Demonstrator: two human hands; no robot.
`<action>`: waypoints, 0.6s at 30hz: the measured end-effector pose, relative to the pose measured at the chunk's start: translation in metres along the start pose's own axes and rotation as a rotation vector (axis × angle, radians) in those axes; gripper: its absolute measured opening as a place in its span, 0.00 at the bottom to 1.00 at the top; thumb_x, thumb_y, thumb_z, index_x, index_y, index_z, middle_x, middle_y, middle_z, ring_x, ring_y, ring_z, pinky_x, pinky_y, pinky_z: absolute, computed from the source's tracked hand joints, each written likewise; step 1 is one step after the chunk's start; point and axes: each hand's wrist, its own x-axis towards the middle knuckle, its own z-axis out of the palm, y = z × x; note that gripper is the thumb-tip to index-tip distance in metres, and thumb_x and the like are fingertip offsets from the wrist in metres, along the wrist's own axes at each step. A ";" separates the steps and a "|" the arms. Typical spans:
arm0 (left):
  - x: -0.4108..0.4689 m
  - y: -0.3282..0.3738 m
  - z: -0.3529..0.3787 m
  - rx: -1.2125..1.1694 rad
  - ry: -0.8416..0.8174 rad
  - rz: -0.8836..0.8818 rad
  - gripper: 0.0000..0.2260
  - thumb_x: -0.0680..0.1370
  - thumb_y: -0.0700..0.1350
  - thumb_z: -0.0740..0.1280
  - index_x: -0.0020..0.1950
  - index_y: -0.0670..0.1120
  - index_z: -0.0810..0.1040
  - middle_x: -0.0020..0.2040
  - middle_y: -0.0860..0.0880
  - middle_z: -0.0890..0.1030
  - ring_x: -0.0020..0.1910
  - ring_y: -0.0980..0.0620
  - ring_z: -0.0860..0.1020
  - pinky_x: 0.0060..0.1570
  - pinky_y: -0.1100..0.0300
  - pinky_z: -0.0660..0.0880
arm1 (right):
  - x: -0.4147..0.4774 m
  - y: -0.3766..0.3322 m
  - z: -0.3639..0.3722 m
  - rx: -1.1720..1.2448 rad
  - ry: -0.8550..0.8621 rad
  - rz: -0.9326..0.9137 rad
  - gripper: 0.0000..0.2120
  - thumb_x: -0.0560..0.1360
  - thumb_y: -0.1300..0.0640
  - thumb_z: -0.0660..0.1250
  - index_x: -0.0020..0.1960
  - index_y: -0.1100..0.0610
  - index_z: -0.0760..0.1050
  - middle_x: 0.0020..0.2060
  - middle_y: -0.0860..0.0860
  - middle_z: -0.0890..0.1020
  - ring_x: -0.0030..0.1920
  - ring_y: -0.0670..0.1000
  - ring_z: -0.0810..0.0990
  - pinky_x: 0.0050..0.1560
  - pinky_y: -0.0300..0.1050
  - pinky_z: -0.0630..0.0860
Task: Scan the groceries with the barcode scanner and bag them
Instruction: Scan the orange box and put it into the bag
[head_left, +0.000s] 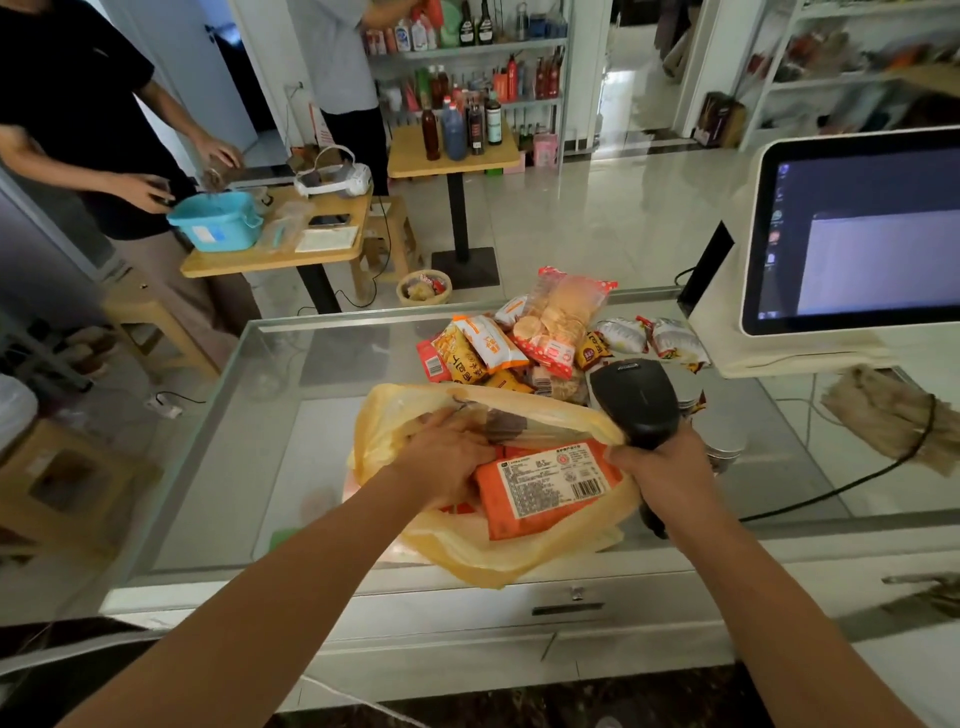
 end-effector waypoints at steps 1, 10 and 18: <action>0.003 0.004 -0.005 0.003 -0.021 -0.015 0.29 0.73 0.65 0.68 0.73 0.60 0.70 0.71 0.59 0.73 0.78 0.48 0.56 0.76 0.44 0.41 | 0.000 -0.001 0.001 -0.009 -0.002 -0.004 0.19 0.70 0.68 0.72 0.52 0.50 0.72 0.45 0.51 0.80 0.52 0.56 0.80 0.55 0.57 0.77; -0.010 -0.009 -0.041 -0.409 -0.391 0.034 0.31 0.76 0.57 0.69 0.76 0.64 0.60 0.79 0.55 0.59 0.77 0.47 0.54 0.74 0.44 0.54 | 0.002 -0.012 -0.010 0.050 0.090 -0.008 0.18 0.70 0.71 0.69 0.44 0.48 0.73 0.43 0.53 0.80 0.50 0.56 0.80 0.44 0.49 0.77; 0.010 -0.007 -0.012 -0.578 -0.027 0.056 0.13 0.79 0.46 0.69 0.63 0.53 0.80 0.63 0.50 0.81 0.62 0.50 0.79 0.64 0.56 0.76 | -0.009 -0.039 -0.024 0.096 0.156 -0.096 0.17 0.69 0.69 0.71 0.54 0.53 0.75 0.43 0.51 0.79 0.45 0.49 0.78 0.40 0.44 0.73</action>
